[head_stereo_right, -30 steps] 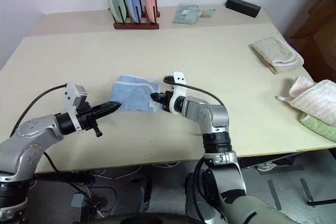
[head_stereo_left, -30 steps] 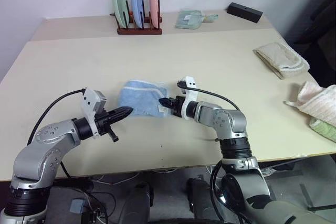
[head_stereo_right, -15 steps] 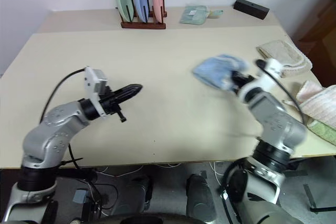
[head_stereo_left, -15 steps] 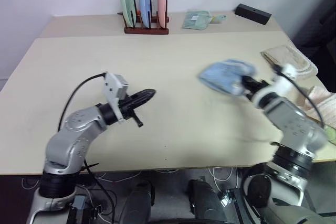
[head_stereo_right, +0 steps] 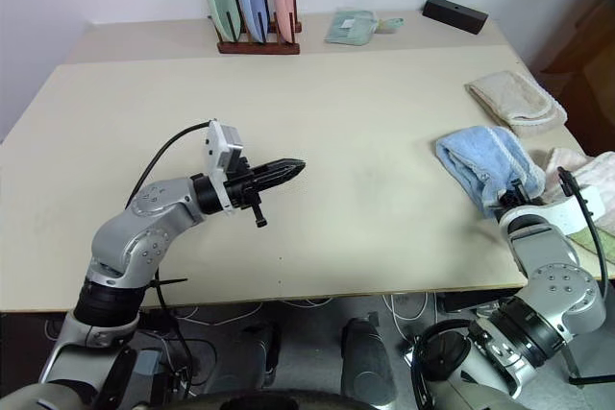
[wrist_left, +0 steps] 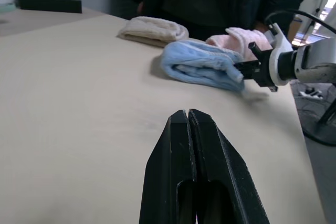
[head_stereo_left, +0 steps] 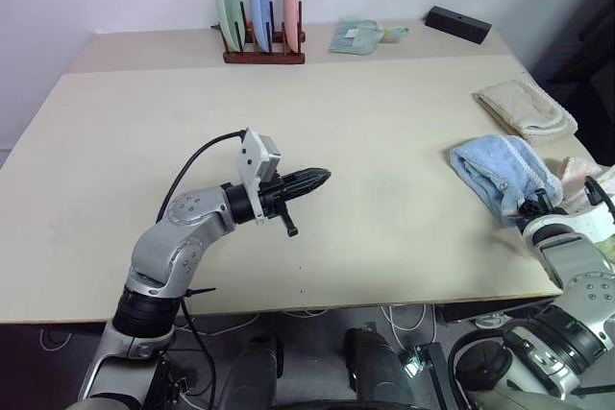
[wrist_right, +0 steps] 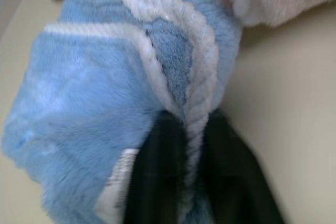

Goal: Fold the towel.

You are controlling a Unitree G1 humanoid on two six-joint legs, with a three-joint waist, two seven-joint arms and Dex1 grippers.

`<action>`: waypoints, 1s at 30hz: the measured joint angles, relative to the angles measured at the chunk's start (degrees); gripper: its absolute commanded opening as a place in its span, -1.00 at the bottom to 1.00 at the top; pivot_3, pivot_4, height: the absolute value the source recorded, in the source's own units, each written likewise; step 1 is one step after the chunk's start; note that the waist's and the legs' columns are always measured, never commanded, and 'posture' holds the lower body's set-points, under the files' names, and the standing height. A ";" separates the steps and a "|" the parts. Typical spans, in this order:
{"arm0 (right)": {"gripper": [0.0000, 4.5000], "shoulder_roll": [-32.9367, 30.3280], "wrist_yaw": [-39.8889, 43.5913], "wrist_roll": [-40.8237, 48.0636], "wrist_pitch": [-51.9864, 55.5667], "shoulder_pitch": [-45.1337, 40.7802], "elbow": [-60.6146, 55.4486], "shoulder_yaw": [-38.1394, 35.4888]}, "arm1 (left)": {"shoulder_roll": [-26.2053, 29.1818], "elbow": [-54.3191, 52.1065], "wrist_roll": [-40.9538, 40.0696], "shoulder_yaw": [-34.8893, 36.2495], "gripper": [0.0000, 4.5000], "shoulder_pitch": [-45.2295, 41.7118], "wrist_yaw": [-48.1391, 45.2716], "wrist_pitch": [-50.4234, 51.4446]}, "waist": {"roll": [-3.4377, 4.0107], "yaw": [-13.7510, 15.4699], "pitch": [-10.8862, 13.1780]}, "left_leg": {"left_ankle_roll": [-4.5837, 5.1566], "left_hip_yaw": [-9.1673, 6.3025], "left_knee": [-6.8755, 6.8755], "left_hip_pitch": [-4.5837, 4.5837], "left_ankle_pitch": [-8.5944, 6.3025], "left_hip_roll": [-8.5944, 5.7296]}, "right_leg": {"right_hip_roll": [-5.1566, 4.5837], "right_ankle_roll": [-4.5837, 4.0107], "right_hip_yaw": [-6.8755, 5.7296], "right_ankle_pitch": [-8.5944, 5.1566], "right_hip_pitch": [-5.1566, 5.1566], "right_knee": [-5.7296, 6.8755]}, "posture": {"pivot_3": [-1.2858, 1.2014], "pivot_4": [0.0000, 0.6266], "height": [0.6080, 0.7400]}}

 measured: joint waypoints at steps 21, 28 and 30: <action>0.52 -32.92 38.03 -20.00 -25.80 12.09 -9.77 42.26 | 5.56 12.40 9.76 10.72 -1.00 2.15 6.10 -12.89 | 0.02 -0.04 0.06 | 0.01 0.01 0.01 -0.01 -0.01 0.05 | 0.04 0.06 -0.01 -0.03 0.04 -0.13 | 0.03 -0.52 1.00; 0.52 -30.79 49.84 -19.93 -32.65 6.75 -3.93 49.56 | 6.65 11.43 12.30 12.19 -1.00 8.82 7.88 -15.23 | -0.23 0.75 0.17 | 0.00 -0.01 0.20 -0.11 -0.02 -0.06 | -0.09 0.04 -0.04 -0.04 0.13 -0.22 | 0.03 -0.52 1.00; 0.52 -30.05 51.20 -20.78 -33.93 6.17 -1.46 50.59 | 6.11 9.88 12.28 12.24 -1.00 9.75 8.87 -15.20 | -0.23 0.64 0.17 | 0.00 -0.02 0.20 -0.10 -0.02 -0.05 | -0.09 0.04 -0.05 -0.03 0.12 -0.20 | 0.03 -0.52 1.00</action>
